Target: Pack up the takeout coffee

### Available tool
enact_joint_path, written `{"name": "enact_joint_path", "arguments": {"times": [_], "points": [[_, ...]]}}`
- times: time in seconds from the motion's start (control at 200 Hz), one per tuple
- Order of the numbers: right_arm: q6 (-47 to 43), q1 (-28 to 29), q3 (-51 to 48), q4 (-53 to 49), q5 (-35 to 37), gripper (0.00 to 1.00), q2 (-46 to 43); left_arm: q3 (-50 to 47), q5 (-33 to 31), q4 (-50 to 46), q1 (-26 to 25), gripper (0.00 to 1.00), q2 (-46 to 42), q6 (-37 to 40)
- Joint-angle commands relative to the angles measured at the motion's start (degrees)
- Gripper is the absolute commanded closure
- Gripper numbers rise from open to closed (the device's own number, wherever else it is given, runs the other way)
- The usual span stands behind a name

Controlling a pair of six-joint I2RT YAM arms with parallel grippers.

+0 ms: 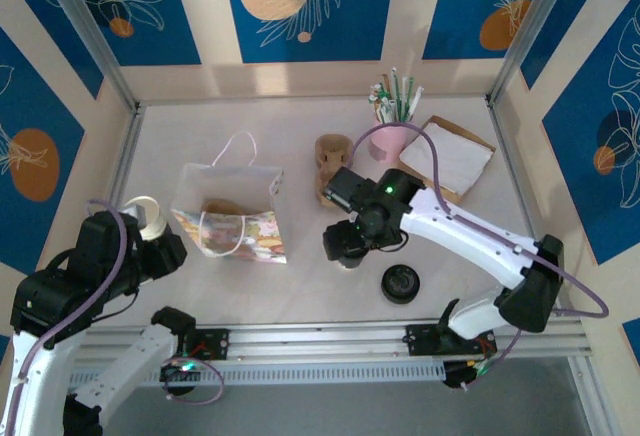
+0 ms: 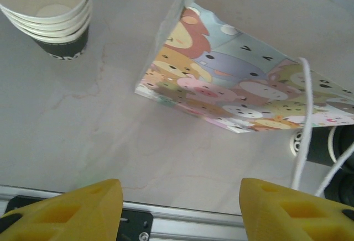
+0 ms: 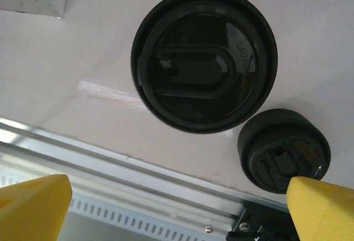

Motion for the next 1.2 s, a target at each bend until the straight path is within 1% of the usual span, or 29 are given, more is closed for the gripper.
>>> {"name": "enact_joint_path", "arguments": {"times": [0.0,0.095,0.15,0.215,0.3,0.48,0.715,0.82,0.97,1.195], "points": [[-3.3,-0.6,1.4,-1.2,1.3,0.0,1.6,-1.5,-4.3,-2.8,-0.3,0.43,-0.2,-0.2],[-5.4,-1.5,1.5,0.2,0.4,0.01,3.0,-4.3,-4.8,-2.6,-0.3,0.44,-1.0,-0.9],[-6.4,-2.4,1.6,0.6,0.1,0.01,3.7,-6.3,-4.1,-1.8,-0.2,0.45,-1.2,-1.3],[-7.3,-3.5,1.8,0.8,0.1,0.01,4.4,-8.4,-3.0,-0.7,-0.2,0.48,-1.3,-2.0],[-7.2,-5.1,2.1,0.6,-0.4,0.01,5.1,-10.7,-2.2,0.3,-0.2,0.51,-2.0,-3.1],[-7.2,-5.6,1.4,2.7,-2.5,0.0,5.6,-15.1,-3.0,1.4,-0.1,0.56,-3.5,-4.4],[-9.9,-6.2,3.1,2.1,-1.8,0.05,8.8,-18.1,-4.3,4.2,0.4,0.57,-3.3,-4.8],[-10.9,-6.8,3.6,1.9,-1.9,0.07,9.8,-18.8,-3.8,5.8,1.3,0.58,-2.6,-4.4],[-12.0,-6.9,4.8,0.6,-1.7,0.09,11.8,-19.8,-1.7,8.8,3.8,0.59,-1.1,-2.7],[-12.4,-6.7,5.4,0.1,-1.6,0.13,13.5,-21.2,3.9,12.2,10.9,0.61,0.4,1.6]]}}
